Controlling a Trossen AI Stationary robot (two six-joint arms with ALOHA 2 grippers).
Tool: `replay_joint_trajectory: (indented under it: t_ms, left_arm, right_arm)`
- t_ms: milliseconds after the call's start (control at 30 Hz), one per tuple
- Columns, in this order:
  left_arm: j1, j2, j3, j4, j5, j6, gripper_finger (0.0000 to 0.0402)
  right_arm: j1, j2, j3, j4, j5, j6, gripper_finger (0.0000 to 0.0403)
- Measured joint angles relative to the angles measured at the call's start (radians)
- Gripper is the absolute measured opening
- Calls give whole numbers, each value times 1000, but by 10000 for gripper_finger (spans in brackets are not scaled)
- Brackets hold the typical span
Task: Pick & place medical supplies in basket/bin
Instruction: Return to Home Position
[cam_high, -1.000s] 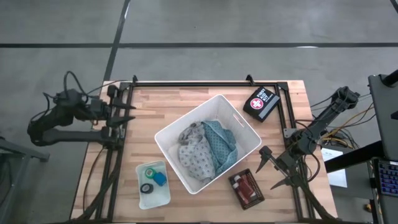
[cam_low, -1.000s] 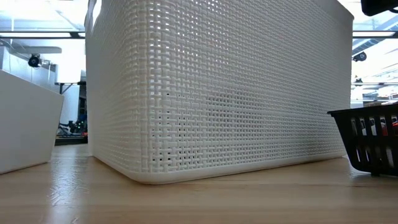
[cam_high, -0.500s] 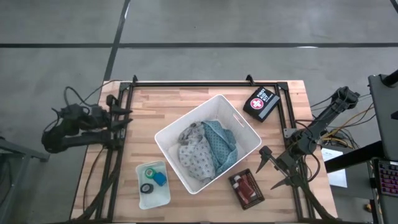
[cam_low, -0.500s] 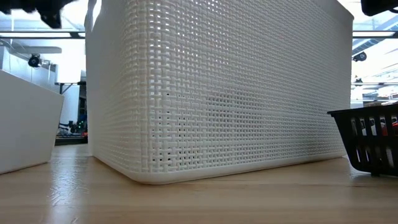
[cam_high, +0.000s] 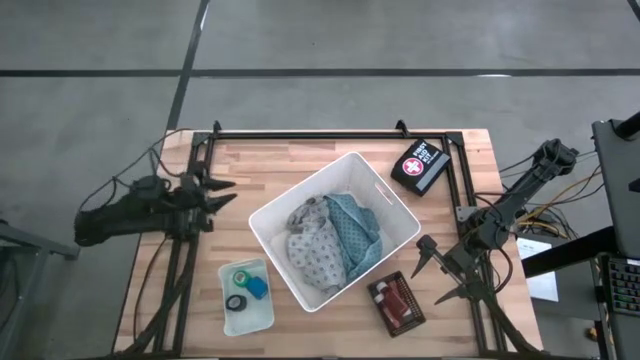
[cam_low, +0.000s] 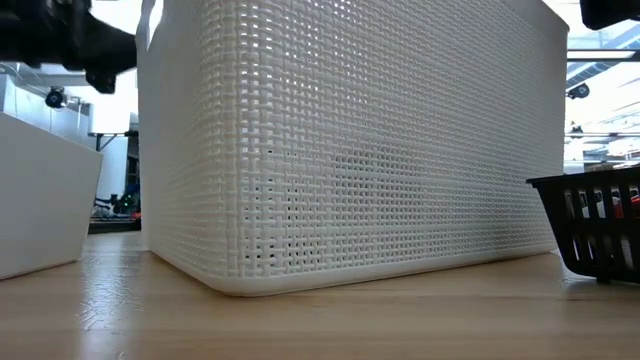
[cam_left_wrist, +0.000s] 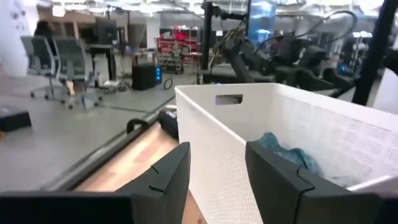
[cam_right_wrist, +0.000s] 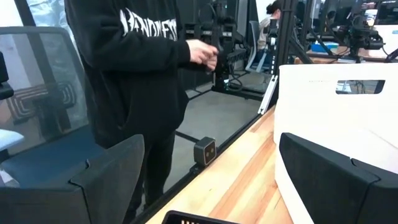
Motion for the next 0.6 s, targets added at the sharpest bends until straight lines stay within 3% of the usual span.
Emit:
replay_joint_trajectory:
  t_ms: [333, 600]
  left_arm:
    - [0, 0, -263, 345, -52, -96, 148]
    - [0, 6, -311, 343, -28, -158, 66]
  right_arm:
    - [0, 0, 0, 1, 0, 0, 368]
    - [0, 0, 0, 1, 0, 0, 368]
